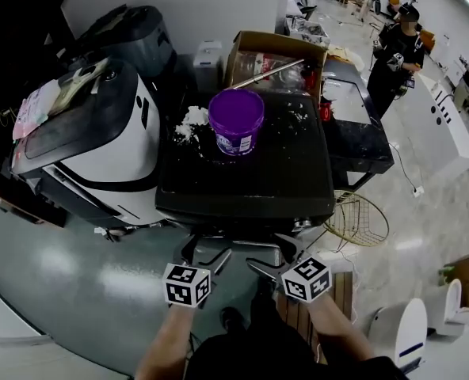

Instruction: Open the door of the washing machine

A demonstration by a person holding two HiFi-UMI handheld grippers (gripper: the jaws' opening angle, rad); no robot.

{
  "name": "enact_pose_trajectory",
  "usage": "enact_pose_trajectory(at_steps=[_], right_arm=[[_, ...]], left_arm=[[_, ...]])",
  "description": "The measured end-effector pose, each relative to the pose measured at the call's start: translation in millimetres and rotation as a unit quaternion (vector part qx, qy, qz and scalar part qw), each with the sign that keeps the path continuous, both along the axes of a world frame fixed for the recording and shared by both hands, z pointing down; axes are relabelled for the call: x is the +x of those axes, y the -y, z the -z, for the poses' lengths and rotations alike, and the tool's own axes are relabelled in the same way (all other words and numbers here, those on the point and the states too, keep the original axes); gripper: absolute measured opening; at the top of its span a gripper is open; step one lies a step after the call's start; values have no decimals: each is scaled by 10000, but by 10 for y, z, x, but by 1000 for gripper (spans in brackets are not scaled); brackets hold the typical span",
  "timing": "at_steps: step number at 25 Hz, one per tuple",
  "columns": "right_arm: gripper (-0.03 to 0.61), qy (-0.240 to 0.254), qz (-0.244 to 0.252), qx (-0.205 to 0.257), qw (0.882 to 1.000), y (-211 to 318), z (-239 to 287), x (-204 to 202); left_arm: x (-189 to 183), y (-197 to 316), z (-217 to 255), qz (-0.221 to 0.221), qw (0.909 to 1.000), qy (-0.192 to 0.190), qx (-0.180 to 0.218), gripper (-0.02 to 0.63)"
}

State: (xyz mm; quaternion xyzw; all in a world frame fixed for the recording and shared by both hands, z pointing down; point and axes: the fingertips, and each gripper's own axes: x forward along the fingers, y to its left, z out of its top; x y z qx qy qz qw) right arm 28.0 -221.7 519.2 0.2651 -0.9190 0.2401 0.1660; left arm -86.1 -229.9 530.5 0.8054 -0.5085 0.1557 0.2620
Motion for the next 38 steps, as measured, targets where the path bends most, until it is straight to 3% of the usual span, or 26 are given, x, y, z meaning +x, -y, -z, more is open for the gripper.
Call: enact_pose_trajectory(at_steps=[8,14,20,38], right_arm=[[414,-350,-143,-496,9980,113,-505,227],[411,-684,-360,-735,9943,61,-752,454],[397,-678,-754,-1044,9894,-89,-984,639],[350,-1427,-120,-1288,9813,372,-2254,1025]], left_arm=[[238,96,-599,-194,9983,-111,-533,426],[399,105,-723,-344,9975,-249,-563,426],[581,-72,-953,-630,9940,-211,-872,426],[877,209,-1655,-141,9895,97,-1437,423]])
